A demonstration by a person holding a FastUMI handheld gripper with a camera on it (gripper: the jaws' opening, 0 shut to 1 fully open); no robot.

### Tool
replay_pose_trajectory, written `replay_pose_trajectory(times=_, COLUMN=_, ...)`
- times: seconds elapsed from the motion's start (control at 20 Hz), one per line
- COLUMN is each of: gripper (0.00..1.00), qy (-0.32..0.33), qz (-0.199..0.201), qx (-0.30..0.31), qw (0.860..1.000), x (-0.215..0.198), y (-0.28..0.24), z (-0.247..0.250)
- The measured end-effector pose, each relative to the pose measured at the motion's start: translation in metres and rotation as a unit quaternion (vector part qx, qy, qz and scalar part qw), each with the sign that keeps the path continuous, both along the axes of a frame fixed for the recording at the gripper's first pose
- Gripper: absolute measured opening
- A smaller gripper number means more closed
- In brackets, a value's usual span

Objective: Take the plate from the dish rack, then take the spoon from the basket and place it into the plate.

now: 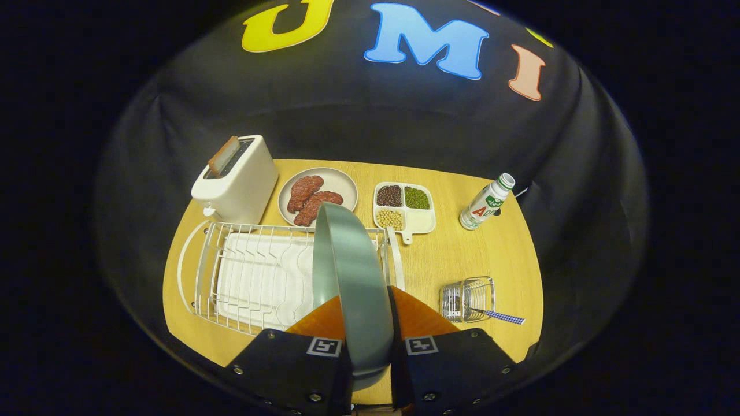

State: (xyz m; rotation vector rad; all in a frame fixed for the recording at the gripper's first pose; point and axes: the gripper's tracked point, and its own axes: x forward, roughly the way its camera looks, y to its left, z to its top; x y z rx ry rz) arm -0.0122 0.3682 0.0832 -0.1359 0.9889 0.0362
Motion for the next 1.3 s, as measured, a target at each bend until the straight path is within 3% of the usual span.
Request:
replay_pose_trajectory(times=0.6, gripper=0.26, qy=0.016, qz=-0.038, qx=0.098, qw=0.994, x=-0.095, y=-0.126, z=0.014)
replay_pose_trajectory(times=1.05, gripper=0.26, qy=0.013, qz=-0.007, qx=0.194, qw=0.981, x=-0.141, y=-0.15, z=-0.037)
replay_pose_trajectory(times=1.3, gripper=0.25, qy=0.078, qz=-0.045, qx=0.26, qw=0.961, x=-0.171, y=-0.153, z=-0.078)
